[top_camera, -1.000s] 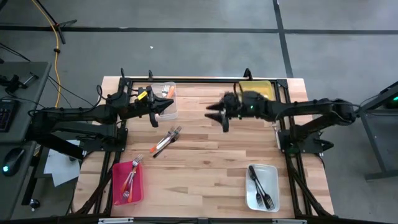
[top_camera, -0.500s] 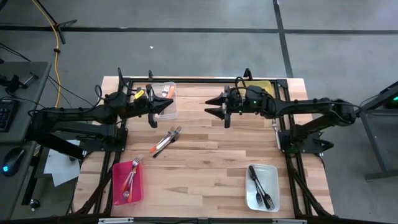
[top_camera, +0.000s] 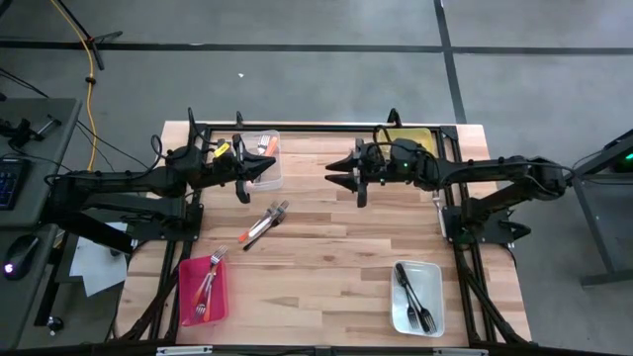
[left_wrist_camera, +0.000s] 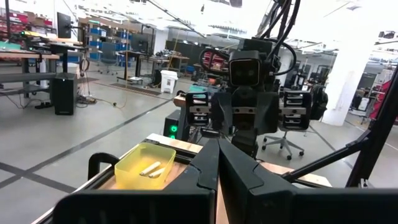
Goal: Sort silverware by color (type)
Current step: Put the orange-white fork into the red bin
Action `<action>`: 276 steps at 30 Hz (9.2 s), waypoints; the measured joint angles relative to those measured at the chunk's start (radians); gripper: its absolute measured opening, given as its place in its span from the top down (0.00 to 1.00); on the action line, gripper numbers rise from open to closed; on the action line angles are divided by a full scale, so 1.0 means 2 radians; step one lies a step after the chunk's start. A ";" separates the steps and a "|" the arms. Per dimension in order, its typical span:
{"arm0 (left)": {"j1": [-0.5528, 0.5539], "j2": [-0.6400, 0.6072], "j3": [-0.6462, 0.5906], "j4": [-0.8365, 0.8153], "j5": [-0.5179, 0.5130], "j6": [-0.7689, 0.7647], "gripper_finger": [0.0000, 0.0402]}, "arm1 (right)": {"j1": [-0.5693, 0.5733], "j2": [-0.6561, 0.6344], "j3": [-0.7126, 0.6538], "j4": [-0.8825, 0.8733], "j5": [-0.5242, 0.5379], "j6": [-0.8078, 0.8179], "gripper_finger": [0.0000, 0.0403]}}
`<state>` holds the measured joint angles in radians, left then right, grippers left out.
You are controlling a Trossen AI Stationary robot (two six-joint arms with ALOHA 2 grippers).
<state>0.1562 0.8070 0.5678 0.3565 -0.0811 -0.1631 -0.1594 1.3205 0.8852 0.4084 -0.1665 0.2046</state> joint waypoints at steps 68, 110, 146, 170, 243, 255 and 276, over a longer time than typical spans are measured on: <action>-0.097 0.282 0.091 -0.543 -0.034 -0.388 0.58 | -0.002 0.000 0.000 -0.067 -0.022 0.020 1.00; -0.093 0.331 0.105 -0.508 -0.059 -0.336 0.70 | -0.002 0.000 0.000 -0.077 -0.023 0.024 1.00; -0.091 0.389 0.104 -0.528 -0.075 -0.333 0.99 | -0.002 0.000 0.000 -0.093 -0.023 0.027 1.00; -0.088 0.024 0.105 -0.317 -0.233 -0.114 1.00 | -0.002 0.000 0.000 -0.071 -0.035 0.006 1.00; -0.484 0.265 0.328 -0.868 -0.043 -0.801 1.00 | -0.005 -0.001 0.000 -0.046 -0.027 -0.015 1.00; -0.591 0.399 0.328 -0.856 -0.004 -1.016 1.00 | -0.006 -0.001 0.000 -0.046 -0.027 -0.024 1.00; -0.606 0.494 0.328 -0.834 -0.016 -0.988 1.00 | -0.006 -0.001 0.000 -0.047 -0.025 -0.024 1.00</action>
<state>-1.0550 1.7947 1.2232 -1.3113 -0.1127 -2.1395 -0.1707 1.3190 0.8852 0.3153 -0.2166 0.1572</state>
